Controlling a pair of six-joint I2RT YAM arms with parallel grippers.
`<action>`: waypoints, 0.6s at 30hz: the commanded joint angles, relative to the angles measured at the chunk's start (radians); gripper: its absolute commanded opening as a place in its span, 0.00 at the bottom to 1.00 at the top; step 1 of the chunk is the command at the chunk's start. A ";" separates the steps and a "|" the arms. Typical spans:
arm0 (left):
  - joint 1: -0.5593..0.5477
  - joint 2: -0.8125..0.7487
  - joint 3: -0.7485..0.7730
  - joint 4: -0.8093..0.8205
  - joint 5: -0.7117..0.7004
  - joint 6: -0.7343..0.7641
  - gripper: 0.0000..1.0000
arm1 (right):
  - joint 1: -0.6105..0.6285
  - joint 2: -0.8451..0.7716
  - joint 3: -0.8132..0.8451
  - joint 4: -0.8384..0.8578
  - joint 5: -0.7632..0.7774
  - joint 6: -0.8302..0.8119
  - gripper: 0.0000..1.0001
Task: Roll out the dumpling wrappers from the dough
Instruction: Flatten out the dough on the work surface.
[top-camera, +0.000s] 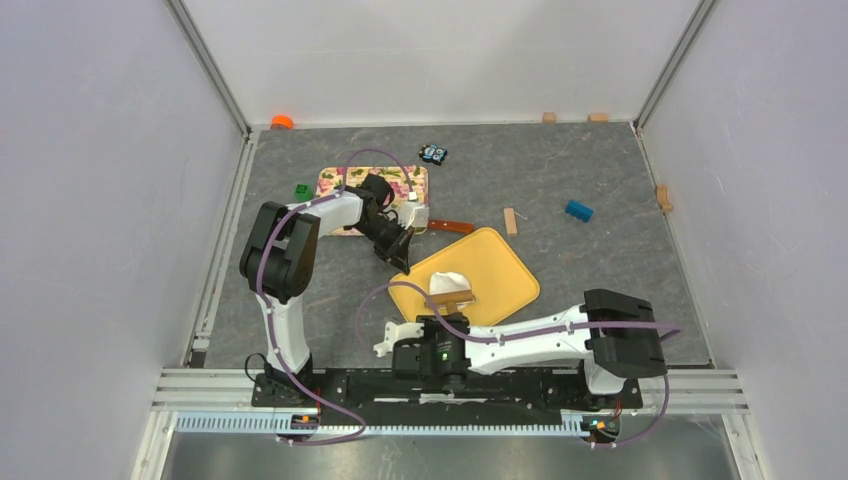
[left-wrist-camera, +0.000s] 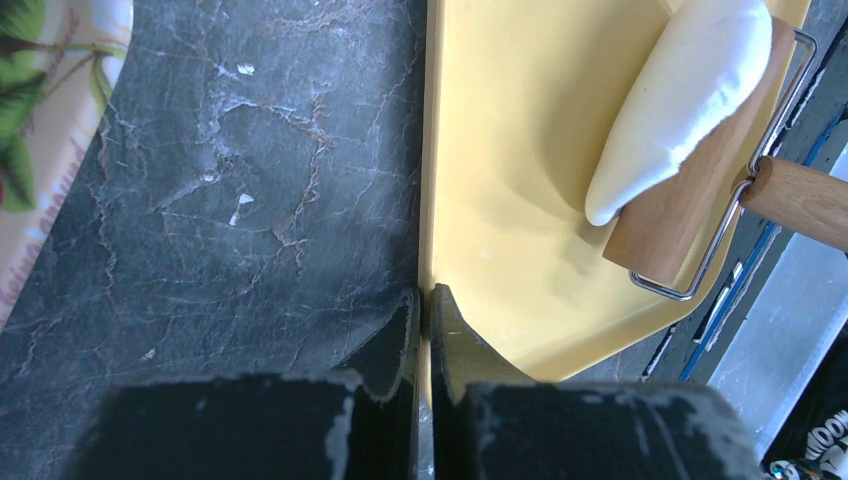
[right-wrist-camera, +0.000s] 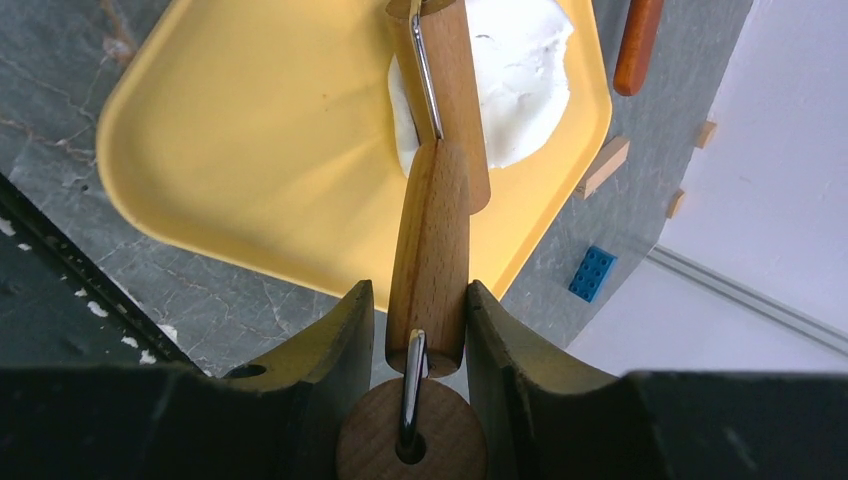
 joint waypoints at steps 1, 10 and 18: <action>0.003 0.061 -0.020 -0.003 -0.119 -0.006 0.02 | -0.026 0.036 -0.030 0.011 -0.310 0.057 0.00; 0.003 0.061 -0.020 -0.003 -0.119 -0.006 0.02 | 0.099 0.020 -0.081 -0.033 -0.350 0.198 0.00; 0.002 0.060 -0.020 -0.003 -0.122 -0.008 0.02 | -0.005 0.033 -0.026 0.004 -0.288 0.069 0.00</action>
